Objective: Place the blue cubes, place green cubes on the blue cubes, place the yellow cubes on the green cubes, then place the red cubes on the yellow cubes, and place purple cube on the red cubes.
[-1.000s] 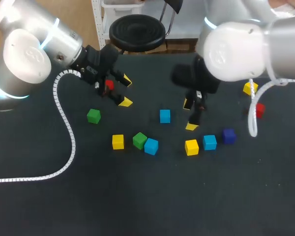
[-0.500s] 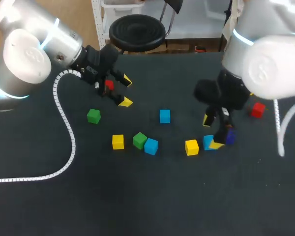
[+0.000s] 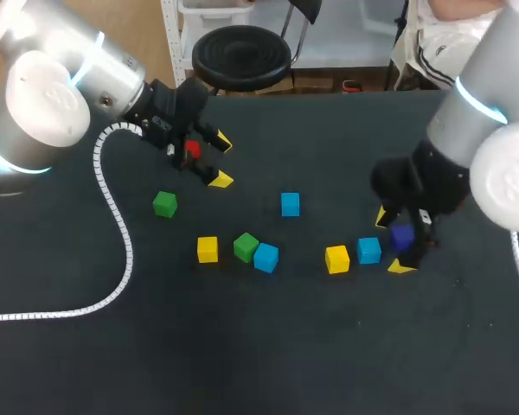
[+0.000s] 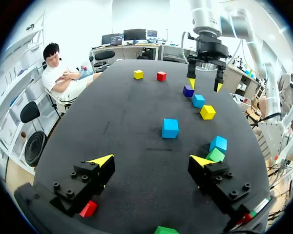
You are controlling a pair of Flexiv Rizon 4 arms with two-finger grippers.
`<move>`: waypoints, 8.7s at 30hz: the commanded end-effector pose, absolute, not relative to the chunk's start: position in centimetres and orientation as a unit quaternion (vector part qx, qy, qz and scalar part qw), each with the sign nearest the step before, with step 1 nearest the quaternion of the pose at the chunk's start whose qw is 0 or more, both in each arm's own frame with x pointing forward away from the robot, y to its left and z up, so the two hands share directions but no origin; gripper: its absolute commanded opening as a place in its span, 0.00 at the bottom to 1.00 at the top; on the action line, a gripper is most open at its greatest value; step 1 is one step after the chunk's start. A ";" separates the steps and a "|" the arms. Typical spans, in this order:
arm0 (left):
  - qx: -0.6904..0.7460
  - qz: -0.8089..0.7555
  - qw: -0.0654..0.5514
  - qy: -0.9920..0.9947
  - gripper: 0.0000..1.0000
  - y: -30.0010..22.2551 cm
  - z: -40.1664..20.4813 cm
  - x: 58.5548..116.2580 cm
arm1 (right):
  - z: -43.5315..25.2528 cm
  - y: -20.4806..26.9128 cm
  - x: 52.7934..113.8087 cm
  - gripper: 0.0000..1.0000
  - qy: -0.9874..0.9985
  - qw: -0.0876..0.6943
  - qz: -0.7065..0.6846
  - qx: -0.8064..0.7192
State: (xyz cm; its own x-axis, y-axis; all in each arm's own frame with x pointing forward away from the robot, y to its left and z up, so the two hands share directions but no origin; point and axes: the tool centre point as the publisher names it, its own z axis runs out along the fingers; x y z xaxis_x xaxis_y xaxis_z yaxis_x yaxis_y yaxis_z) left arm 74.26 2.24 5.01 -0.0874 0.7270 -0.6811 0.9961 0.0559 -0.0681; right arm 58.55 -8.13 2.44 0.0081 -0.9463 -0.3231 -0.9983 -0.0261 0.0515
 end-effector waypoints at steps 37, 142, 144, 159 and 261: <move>0.630 -0.276 0.244 0.683 1.00 2.3 5.0 74.4 | -1.4 -6.6 60.9 1.00 0.667 0.135 0.201 -0.705; 0.630 -0.276 0.244 0.683 1.00 2.3 5.0 74.4 | 1.1 -0.4 66.8 0.00 0.705 0.142 0.221 -0.659; 0.630 -0.276 0.244 0.683 1.00 2.3 5.0 74.4 | 1.1 -0.2 66.9 0.00 0.702 0.139 0.222 -0.663; 0.630 -0.276 0.244 0.683 1.00 2.3 5.0 74.4 | 0.2 0.4 67.5 0.00 0.697 0.122 0.224 -0.670; 0.630 -0.276 0.244 0.683 1.00 2.3 5.0 74.4 | -2.3 1.4 70.7 0.00 0.689 0.104 0.222 -0.682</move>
